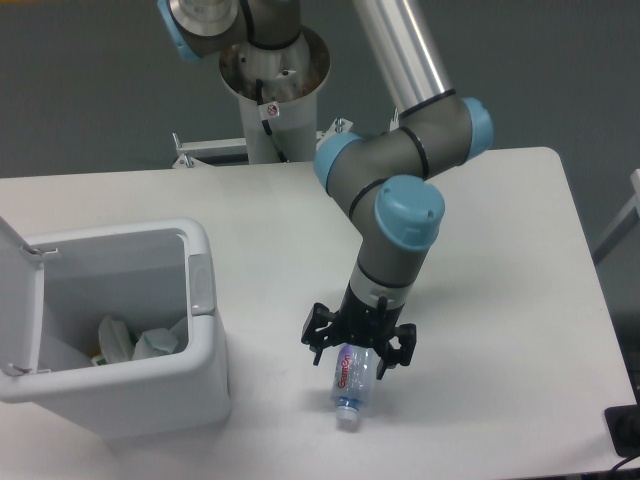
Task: Place the trash in the trash can
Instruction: 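Move the gripper down over the clear water bottle with red label, then close the gripper around the bottle and lift it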
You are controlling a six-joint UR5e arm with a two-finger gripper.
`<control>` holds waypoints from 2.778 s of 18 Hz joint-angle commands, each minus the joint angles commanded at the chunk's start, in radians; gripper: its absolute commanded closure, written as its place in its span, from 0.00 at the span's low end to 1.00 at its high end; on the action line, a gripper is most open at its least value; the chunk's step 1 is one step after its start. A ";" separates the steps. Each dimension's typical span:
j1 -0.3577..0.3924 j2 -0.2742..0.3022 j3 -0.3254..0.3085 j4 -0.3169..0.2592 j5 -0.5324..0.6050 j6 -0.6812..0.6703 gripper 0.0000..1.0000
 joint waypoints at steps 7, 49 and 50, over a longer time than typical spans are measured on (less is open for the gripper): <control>-0.031 -0.069 0.015 0.049 0.089 0.022 0.00; 0.015 0.080 0.015 0.126 -0.096 -0.044 0.57; 0.020 0.089 0.031 0.141 -0.121 -0.069 0.57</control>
